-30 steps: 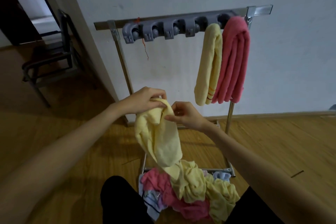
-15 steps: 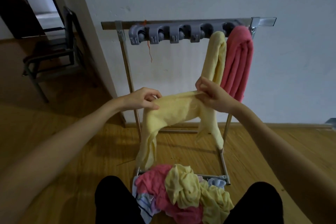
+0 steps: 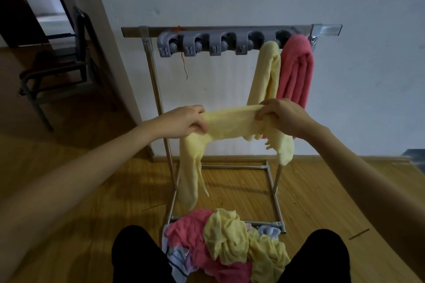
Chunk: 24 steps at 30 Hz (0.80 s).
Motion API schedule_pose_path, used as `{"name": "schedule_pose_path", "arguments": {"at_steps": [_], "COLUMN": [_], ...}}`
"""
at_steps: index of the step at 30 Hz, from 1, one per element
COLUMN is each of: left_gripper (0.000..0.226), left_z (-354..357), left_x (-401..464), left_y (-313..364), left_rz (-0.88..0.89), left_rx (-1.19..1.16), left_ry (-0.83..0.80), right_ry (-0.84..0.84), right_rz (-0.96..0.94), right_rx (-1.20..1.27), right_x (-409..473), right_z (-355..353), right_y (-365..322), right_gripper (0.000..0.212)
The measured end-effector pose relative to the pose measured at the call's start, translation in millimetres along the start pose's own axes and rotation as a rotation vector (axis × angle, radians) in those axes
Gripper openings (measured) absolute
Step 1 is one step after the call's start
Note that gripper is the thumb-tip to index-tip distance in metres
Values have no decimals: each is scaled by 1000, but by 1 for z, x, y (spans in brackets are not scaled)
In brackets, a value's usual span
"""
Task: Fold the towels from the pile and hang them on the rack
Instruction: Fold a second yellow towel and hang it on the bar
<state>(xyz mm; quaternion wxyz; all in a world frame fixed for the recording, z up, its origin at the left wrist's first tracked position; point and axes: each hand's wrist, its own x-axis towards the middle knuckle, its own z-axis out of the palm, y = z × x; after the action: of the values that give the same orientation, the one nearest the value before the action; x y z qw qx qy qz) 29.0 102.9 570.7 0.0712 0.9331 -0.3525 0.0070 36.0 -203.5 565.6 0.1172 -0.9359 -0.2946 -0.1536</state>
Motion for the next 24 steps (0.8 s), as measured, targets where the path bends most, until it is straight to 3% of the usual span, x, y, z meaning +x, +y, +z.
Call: {"name": "schedule_pose_path", "arguments": {"at_steps": [6, 9, 13, 18, 24], "left_gripper": [49, 49, 48, 31, 30], "left_z": [-23, -43, -76, -112, -128], "left_x": [31, 52, 79, 108, 137], "left_y": [8, 21, 36, 48, 59], "left_rz": [-133, -174, -228, -231, -256], "left_rx": [157, 235, 298, 295, 262], "left_ry": [220, 405, 552, 623, 574], "right_ry": [71, 142, 315, 558, 511], "right_rz": [87, 59, 194, 257, 322], "right_rx": [-104, -247, -209, -50, -10], "right_x": [0, 7, 26, 49, 69], "right_z": [-33, -54, -79, -95, -98], "right_y": [15, 19, 24, 22, 34], "right_gripper": [32, 30, 36, 29, 61]}}
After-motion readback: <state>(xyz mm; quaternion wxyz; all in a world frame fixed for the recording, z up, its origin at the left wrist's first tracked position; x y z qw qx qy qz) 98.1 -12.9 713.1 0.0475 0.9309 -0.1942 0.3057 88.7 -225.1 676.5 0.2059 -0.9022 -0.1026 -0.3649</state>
